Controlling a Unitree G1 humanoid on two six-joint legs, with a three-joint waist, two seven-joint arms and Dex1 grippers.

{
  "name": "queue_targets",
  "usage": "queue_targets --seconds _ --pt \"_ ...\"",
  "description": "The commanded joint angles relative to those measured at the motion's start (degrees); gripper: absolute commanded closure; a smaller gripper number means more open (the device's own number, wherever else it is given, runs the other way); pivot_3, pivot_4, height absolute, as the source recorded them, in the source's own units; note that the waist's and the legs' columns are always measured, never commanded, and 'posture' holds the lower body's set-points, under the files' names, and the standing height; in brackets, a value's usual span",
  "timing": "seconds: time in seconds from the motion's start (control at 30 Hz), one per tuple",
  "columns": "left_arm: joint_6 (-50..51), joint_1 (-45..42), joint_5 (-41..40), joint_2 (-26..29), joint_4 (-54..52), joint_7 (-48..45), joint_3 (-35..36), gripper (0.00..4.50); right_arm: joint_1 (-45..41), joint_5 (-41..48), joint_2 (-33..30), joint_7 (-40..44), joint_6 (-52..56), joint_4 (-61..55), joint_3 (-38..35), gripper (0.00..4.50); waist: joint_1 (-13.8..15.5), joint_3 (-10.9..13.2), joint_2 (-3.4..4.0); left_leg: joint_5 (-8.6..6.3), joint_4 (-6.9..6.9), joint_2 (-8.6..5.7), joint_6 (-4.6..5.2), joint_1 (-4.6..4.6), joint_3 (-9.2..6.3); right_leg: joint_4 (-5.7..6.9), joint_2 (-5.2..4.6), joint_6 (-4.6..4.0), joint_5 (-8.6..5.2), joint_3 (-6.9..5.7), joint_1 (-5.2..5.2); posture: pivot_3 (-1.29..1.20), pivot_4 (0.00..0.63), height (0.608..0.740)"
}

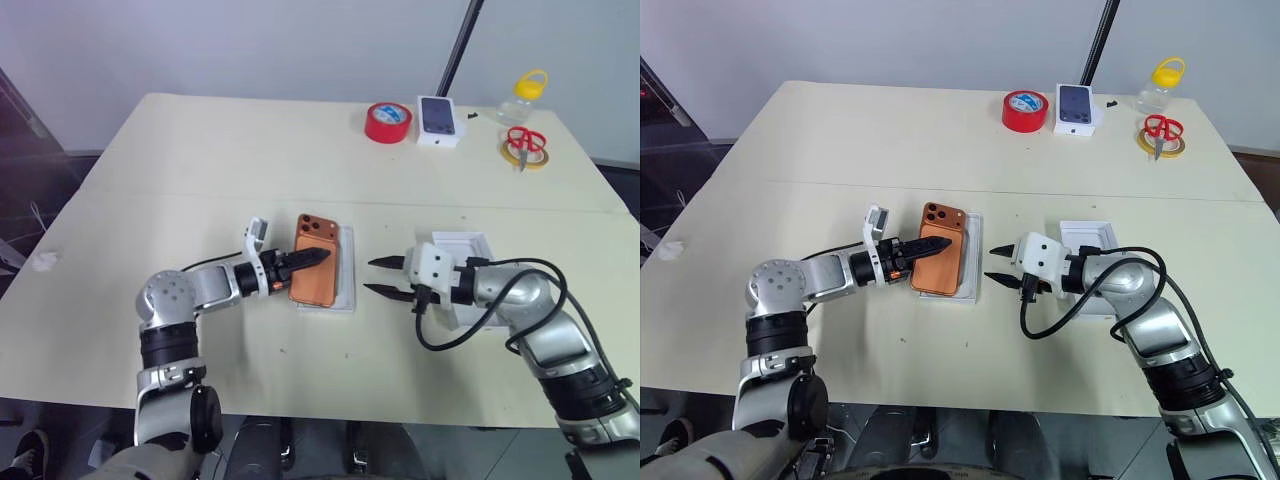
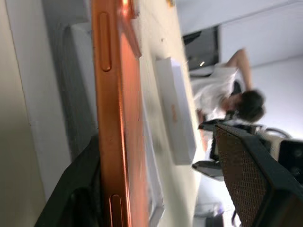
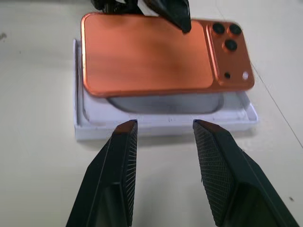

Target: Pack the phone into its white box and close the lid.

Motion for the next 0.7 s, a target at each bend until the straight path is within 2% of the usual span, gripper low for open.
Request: queue_targets --seconds 0.03,0.17,0.27,0.43,0.7 --pt "2.3 -2.1 0.1 0.3 1.1 2.5 1.3 1.33 -1.0 -0.1 0.5 -0.5 -1.1 -0.1 -0.4 2.55 0.0 0.0 0.0 0.0 0.0 0.0 0.0 0.0 0.0 0.0 0.0 0.0 0.0 0.0 0.0 0.0 0.15 0.733" --pt "7.5 -4.3 -0.6 -0.8 0.4 4.7 2.2 1.33 -1.3 -0.6 1.2 -0.7 -1.6 0.5 0.3 2.55 0.0 0.0 0.0 0.0 0.01 0.0 0.0 0.0 -0.01 0.0 0.02 0.02 0.01 -0.03 0.01 0.0 0.15 0.733" --pt "8.1 -4.7 0.9 -0.5 -2.1 6.0 -0.2 1.33 -1.3 -0.7 2.0 -1.1 -1.8 0.5 0.8 2.55 0.0 0.0 -0.01 0.09 0.0 0.0 -0.15 0.0 -0.01 0.01 0.04 0.05 0.01 -0.08 0.0 0.0 0.15 0.733" --pt "8.8 -3.3 -2.1 2.3 -4.3 4.3 -1.8 1.33 -0.7 -0.9 1.8 -1.2 -2.0 0.5 0.6 2.55 -0.1 0.0 -0.01 0.16 0.0 0.0 -0.27 0.01 0.0 0.02 0.06 0.05 0.01 -0.08 0.01 0.0 0.15 0.733" --pt "8.3 -6.3 -0.1 6.7 -4.5 2.8 -1.3 1.33 -0.5 -1.3 2.1 -1.9 -2.3 0.7 1.1 2.55 0.0 0.0 -0.01 0.18 -0.01 0.01 -0.31 0.0 -0.01 0.02 0.06 0.05 0.01 -0.08 0.0 0.0 0.15 0.733"
